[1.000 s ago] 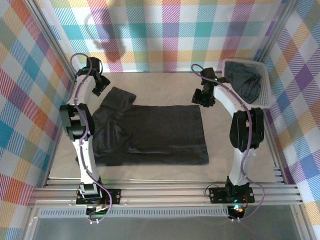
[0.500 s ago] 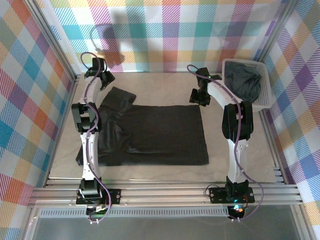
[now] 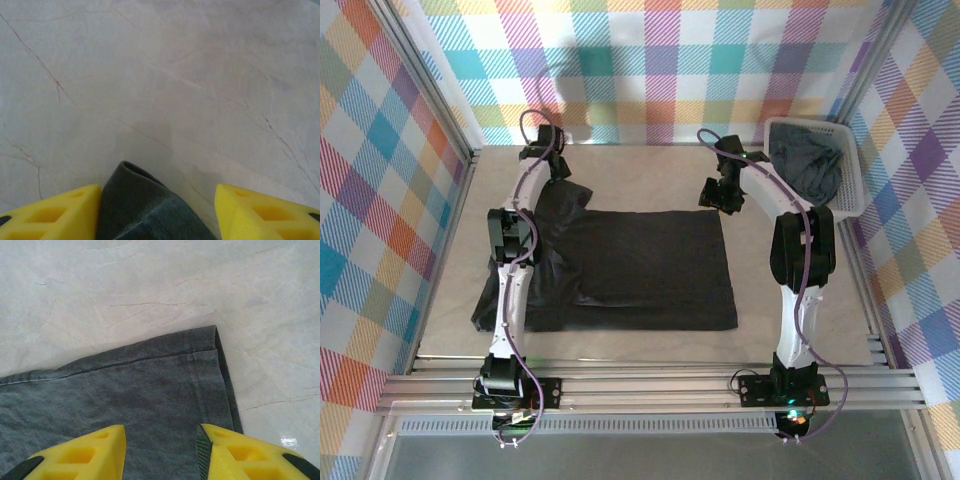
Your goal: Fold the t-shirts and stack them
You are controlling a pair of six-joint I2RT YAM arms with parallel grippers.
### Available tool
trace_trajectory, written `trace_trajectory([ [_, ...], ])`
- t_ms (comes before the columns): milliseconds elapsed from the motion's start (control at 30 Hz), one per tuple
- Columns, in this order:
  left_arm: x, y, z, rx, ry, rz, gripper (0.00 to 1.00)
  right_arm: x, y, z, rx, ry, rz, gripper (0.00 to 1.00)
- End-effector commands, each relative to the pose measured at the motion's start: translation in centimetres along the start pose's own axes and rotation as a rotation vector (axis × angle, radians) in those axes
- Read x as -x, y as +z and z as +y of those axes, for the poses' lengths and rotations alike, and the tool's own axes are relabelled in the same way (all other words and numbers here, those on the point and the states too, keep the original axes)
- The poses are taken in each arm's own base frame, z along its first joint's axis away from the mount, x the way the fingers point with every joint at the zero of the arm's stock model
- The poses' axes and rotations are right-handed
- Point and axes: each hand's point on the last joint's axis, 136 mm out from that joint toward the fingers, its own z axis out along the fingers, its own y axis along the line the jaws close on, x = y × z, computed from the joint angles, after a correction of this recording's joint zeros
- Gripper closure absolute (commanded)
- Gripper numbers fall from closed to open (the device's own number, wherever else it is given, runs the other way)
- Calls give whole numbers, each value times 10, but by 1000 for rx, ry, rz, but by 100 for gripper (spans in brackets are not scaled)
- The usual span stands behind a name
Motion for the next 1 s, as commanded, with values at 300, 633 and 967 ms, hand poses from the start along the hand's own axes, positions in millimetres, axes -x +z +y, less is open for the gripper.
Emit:
trace_trajectory([
  [300,-36,1,29,78,-72,184,66,3,-17,14,62,-2,-29,58],
  [633,2,-32,27,51,-107,84,100,12,4,-4,-47,64,-13,60],
  [967,31,-88,3,-53,-148,11,100,22,49,-28,-184,119,40,61],
])
